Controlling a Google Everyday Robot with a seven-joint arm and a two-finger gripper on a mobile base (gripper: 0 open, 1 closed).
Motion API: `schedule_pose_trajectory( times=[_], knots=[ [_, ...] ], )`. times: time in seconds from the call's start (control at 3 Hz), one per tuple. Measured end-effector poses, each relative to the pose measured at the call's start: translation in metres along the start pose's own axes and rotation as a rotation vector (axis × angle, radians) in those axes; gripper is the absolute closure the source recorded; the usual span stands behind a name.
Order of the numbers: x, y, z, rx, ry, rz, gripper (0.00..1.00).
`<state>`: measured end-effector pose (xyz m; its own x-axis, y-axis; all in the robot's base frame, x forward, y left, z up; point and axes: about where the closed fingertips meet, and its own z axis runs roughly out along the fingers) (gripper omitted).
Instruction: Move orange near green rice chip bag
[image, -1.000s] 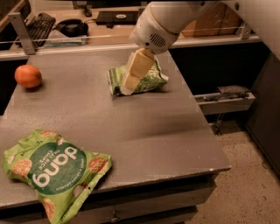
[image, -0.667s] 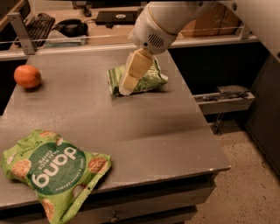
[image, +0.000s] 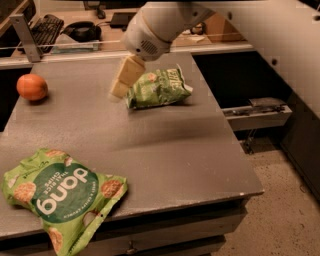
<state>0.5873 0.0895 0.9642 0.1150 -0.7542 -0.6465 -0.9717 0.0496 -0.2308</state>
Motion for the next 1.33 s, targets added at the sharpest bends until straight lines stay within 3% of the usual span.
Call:
schedule_pose_trajectory(
  times=[0.67, 1.0, 1.33],
  knots=[
    [-0.089, -0.042, 0.112, -0.070, -0.194, -0.039, 0.00],
    [-0.122, -0.038, 0.164, -0.111, -0.254, -0.023, 0.00],
    [-0.140, -0.033, 0.207, -0.120, -0.276, 0.010, 0.00]
  ],
)
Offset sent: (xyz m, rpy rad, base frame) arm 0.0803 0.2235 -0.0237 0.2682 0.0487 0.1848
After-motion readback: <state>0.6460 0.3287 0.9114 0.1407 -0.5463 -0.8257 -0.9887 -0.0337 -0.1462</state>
